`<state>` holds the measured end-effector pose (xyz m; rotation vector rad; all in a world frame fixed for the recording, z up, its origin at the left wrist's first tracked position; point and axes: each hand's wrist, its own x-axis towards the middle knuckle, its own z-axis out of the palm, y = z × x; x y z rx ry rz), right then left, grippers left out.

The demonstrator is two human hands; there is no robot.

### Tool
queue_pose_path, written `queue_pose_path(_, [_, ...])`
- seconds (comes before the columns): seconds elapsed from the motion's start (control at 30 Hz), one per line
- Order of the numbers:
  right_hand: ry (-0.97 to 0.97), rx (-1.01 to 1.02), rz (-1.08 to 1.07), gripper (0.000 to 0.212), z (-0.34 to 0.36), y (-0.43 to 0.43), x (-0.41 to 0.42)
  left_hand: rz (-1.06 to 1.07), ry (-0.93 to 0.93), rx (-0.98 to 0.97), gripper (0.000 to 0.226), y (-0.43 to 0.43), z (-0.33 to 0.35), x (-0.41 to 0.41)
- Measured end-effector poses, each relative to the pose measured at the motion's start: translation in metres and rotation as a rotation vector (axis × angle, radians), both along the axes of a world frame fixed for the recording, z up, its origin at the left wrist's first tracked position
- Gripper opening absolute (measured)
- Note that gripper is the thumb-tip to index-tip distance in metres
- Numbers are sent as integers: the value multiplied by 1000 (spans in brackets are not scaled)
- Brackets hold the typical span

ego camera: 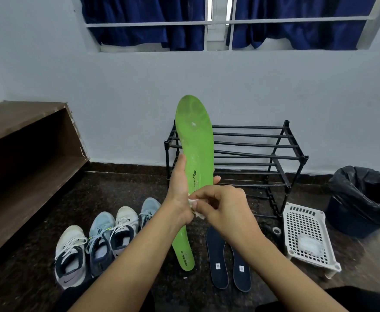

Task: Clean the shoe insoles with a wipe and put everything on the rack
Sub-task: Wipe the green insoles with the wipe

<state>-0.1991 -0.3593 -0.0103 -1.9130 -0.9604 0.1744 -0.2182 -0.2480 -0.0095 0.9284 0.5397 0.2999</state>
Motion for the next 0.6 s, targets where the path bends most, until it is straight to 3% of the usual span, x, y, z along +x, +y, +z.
queue_pose_path(0.13, [-291,-323,3,25,-1,3,1,22,2,-10,73,0,0,1])
queue_pose_path(0.2, [-346,-382,-10,28,-3,4,-1,33,2,-2,71,0,0,2])
queue_pose_path(0.3, [-280,-244,-18,21,-5,4,1,46,-4,14,71,2,0,3])
queue_pose_path(0.47, [58,25,-60,12,-1,4,7,38,-16,-7,70,0,2,3])
queue_pose_path(0.6, [7,-27,-2,14,-2,4,9,24,-30,-22,71,3,-1,5])
